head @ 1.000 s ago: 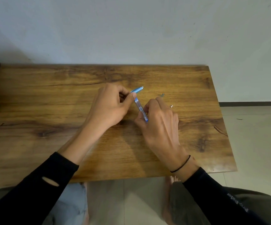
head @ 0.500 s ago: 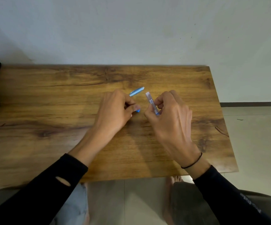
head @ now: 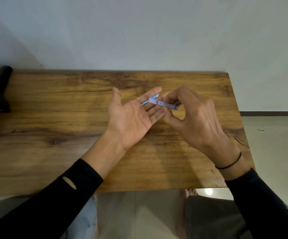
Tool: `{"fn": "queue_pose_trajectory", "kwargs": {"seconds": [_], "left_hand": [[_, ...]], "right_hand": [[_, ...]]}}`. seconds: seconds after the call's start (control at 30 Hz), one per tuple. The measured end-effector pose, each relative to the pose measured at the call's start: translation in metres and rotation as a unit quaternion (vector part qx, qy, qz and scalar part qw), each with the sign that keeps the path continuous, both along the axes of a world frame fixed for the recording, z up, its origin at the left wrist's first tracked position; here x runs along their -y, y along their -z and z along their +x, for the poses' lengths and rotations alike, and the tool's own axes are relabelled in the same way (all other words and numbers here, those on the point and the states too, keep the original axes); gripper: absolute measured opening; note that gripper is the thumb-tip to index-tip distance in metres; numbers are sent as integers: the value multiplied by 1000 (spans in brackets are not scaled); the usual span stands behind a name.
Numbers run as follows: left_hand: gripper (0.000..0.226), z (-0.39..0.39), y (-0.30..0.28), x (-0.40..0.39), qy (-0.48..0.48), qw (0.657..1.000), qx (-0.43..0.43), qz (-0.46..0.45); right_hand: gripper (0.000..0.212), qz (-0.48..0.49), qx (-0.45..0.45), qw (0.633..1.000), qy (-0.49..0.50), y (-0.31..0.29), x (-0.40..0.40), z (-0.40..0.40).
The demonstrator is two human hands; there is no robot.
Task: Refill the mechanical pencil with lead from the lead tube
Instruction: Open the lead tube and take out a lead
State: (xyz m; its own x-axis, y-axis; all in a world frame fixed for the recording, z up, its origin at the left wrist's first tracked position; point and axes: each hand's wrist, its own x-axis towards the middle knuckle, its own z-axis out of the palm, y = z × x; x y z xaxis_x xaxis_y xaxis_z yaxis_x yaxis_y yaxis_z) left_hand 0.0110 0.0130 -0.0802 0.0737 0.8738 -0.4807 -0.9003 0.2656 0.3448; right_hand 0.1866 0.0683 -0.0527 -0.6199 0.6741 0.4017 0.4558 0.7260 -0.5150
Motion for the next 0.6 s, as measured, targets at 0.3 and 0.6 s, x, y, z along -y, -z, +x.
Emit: {"fn": "queue_pose_trajectory", "kwargs": {"seconds": [0.3, 0.6], "left_hand": [[130, 13, 2, 4, -15, 997, 44, 63], [134, 19, -2, 6, -15, 992, 79, 102]], "right_hand": [[16, -93, 15, 990, -109, -26, -14, 3], [13, -77, 47, 990, -112, -30, -21, 7]]}}
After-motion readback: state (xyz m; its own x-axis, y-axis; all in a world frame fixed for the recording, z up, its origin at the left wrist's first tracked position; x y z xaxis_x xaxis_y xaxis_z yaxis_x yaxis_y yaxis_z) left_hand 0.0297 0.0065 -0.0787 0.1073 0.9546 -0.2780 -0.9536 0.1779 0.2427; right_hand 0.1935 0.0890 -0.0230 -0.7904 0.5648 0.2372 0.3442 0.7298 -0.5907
